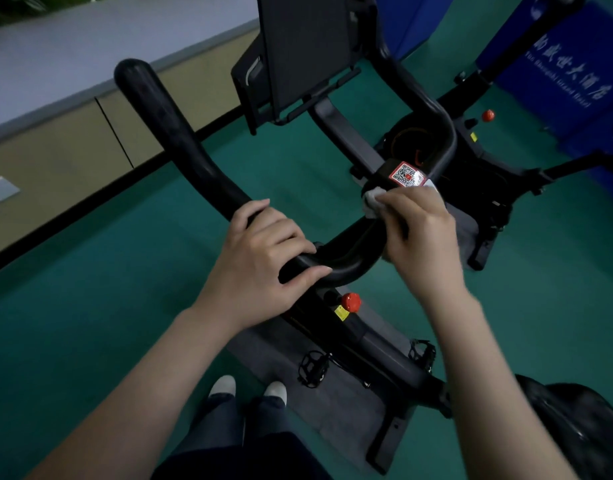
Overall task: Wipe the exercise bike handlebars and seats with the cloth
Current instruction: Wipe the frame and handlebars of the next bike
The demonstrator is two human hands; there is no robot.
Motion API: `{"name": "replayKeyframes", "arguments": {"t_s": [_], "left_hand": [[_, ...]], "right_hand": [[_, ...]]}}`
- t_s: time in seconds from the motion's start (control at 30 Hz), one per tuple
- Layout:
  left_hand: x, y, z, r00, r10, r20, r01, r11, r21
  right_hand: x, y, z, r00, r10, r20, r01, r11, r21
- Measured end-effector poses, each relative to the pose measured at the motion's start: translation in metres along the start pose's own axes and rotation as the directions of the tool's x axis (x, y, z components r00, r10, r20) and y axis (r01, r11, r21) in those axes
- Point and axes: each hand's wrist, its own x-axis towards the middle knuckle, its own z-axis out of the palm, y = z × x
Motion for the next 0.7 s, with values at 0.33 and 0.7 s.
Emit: {"name": "replayKeyframes", "arguments": {"t_s": [0.33,0.7], "left_hand": [[0.000,-0.011,-0.013,0.995,0.039,0.097,-0.044,0.998,0.045],[0.002,-0.020,-0.016,0.995,0.038,0.092,-0.041,0.999,0.034]], "right_hand": [[0.032,-0.029,-0.018,0.796,-0.102,0.597,0.230,0.963,-0.141],[0.010,-0.056,-0.013,0.817,-0.038,0.575,-0.035,0.993,0.115]]}}
